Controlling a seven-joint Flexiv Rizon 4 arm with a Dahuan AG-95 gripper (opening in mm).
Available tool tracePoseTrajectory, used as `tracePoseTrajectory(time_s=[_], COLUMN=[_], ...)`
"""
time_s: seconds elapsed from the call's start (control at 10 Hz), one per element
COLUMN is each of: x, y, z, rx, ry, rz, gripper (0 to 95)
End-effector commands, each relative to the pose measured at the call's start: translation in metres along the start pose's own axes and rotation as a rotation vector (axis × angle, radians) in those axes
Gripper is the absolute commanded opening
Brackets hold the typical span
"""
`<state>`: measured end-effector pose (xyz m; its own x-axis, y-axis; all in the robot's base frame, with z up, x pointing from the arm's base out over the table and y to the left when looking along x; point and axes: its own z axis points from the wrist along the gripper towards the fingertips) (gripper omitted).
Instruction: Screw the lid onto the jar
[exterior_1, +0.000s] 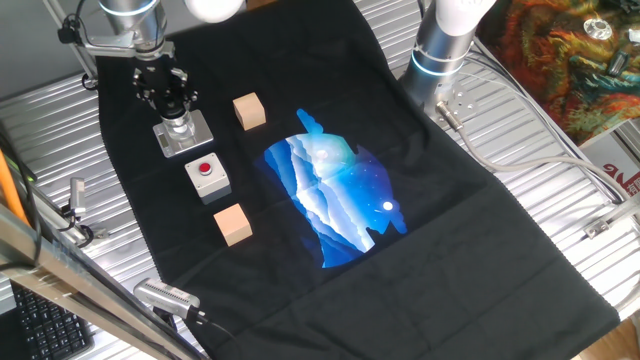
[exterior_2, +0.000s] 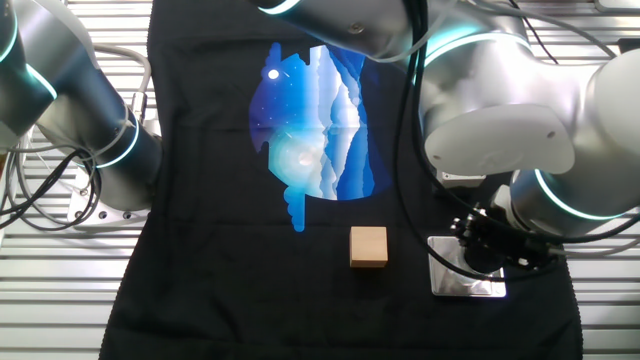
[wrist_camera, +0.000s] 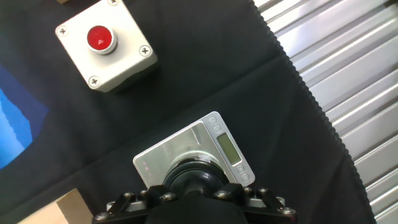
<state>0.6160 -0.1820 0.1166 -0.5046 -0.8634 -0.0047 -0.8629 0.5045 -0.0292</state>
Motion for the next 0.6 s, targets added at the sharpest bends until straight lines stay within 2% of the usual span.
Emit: tracePoseTrajectory(time_s=[0.1,0.6], x=[-0.0001,-0.0001], y=[0.0000,0.0000], z=[-0.0003,-0.0003], rx=[0.000,-0.001], ry=[0.000,-0.008], rz=[0.022,0.105], gripper=[0.0,0.0])
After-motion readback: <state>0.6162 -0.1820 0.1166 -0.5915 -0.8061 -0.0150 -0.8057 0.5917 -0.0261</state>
